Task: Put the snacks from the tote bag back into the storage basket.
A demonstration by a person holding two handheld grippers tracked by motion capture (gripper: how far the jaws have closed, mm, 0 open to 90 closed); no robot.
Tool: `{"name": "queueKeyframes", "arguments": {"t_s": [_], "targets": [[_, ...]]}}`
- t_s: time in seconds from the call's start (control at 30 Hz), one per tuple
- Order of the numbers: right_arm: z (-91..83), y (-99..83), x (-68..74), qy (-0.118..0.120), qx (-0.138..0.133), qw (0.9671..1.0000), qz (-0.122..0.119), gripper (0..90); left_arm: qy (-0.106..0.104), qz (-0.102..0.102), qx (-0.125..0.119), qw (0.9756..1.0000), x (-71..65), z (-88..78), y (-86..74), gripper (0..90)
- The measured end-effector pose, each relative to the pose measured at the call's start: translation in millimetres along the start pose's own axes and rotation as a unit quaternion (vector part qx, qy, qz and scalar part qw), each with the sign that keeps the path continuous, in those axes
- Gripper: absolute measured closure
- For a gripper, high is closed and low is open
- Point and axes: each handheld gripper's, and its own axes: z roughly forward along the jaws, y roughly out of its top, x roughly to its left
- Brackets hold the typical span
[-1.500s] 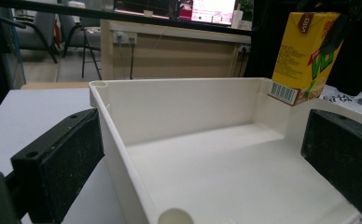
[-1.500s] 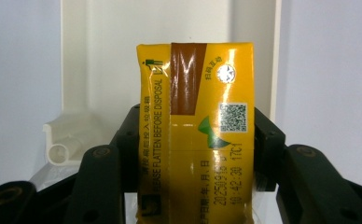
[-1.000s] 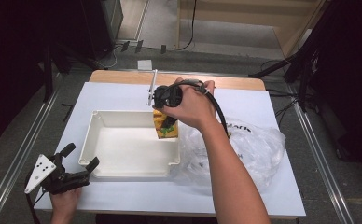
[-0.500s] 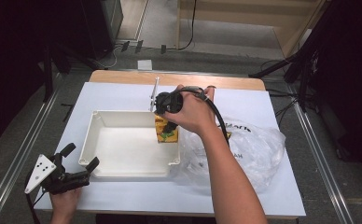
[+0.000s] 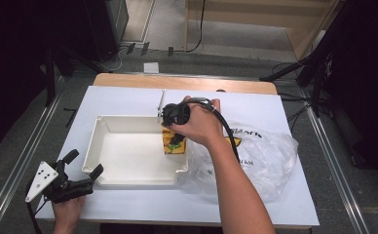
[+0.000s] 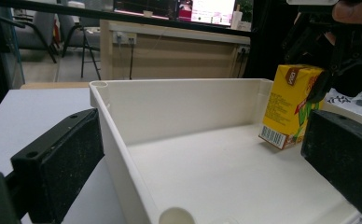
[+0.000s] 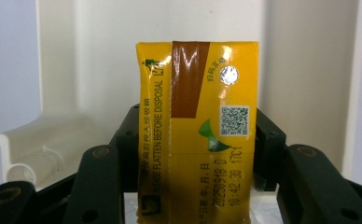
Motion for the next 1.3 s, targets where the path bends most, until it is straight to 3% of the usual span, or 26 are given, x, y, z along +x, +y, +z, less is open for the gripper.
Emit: {"name": "queueKeyframes", "arguments": {"t_s": [0.37, 0.47, 0.6, 0.67, 0.83, 0.93, 1.1, 1.17, 1.3], "targets": [[8.4, -1.2, 2.7, -0.002, 0.006, 1.0000, 0.002, 51.2, 0.001, -0.002, 0.000, 1.0000, 0.3, -0.3, 0.0, 0.0], [10.6, -1.7, 2.8, 0.000, 0.012, 0.9999, -0.009, 50.7, 0.000, -0.001, 0.000, 1.0000, 0.7, -0.5, 0.1, 0.0], [7.0, -3.8, 4.0, 0.000, 0.011, 0.9999, 0.001, 49.5, 0.000, -0.002, 0.000, 1.0000, 0.9, -0.6, 0.1, 0.0], [3.0, -5.9, 4.0, 0.011, -0.002, 0.9999, 0.007, 45.2, 0.000, -0.002, 0.000, 1.0000, 0.9, -0.6, 0.1, 0.0], [-5.1, -12.1, 4.8, 0.007, -0.011, 0.9999, 0.006, 30.2, 0.000, -0.002, -0.001, 1.0000, 1.1, -0.6, 0.2, 0.0], [-11.2, -18.9, 4.8, 0.008, -0.038, 0.9992, 0.008, 21.4, 0.000, -0.001, -0.001, 1.0000, 1.3, -0.6, 0.1, 0.0], [-22.0, -35.2, 6.1, -0.041, -0.081, 0.9959, 0.005, 0.0, 0.001, 0.000, 0.001, 1.0000, 0.9, -0.4, 0.1, 0.0], [-25.1, -40.9, 6.9, -0.054, -0.089, 0.9945, 0.003, 0.0, 0.002, 0.001, 0.001, 1.0000, 0.7, 0.0, 0.1, 0.0], [-32.5, -52.8, 10.2, -0.052, -0.100, 0.9936, 0.010, 0.0, 0.002, 0.000, 0.001, 1.0000, 1.1, 0.0, 0.1, 0.0]]}}
